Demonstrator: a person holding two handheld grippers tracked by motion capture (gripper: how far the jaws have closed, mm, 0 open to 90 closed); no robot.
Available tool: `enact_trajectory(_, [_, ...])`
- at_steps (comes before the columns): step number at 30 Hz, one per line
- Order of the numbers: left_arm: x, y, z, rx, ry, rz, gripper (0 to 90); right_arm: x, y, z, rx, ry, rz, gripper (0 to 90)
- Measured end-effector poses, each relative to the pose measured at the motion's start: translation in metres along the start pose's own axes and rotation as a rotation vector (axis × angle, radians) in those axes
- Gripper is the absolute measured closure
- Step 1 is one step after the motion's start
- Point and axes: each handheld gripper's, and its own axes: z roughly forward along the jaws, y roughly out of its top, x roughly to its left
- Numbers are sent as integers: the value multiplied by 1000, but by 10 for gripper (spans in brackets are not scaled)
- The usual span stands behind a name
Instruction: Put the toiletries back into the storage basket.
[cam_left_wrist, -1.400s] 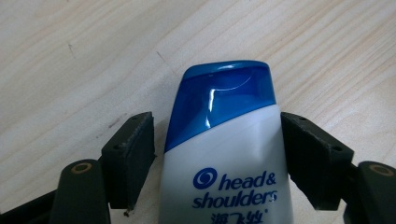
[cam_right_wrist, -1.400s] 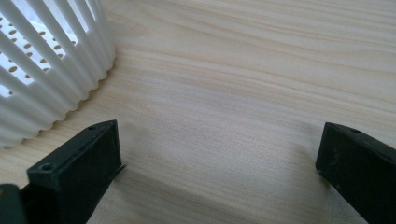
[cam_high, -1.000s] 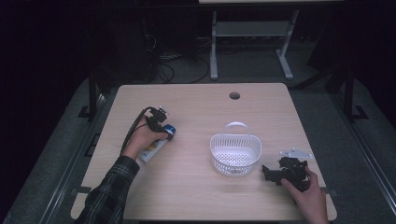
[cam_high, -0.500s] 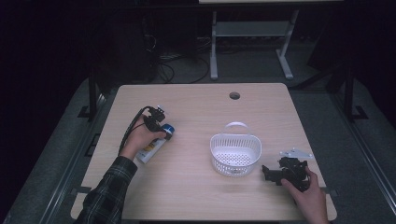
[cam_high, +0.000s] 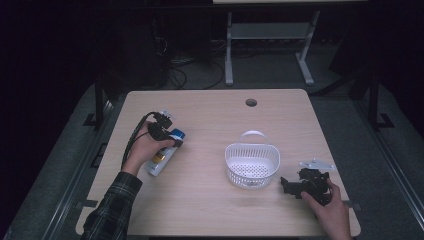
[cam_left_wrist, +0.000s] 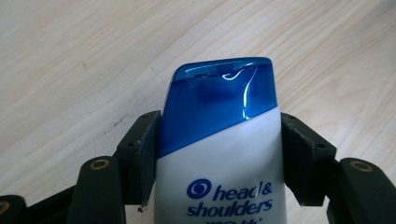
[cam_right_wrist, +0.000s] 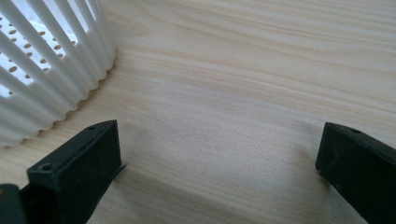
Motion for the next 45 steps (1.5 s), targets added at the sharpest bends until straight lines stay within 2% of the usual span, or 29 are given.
enact_trajectory(7, [-2, -1, -16, -63, -20, 1, 358, 0, 0, 0, 0, 0, -1, 0])
enact_trajectory(16, [-6, -6, -40, -192, -57, -8, 359, 0, 0, 0, 0, 0, 0, 0])
enact_trajectory(21, [-10, -9, -50, -259, -83, 21, 360, 0, 0, 0, 0, 0, -1, 0])
enact_trajectory(37, [-12, -16, -60, -436, -129, 47, 362, 0, 0, 0, 0, -1, 0, 0])
enact_trajectory(45, [-16, -18, -64, -476, -149, 66, 362, 0, 0, 0, 2, 0, 2, 0])
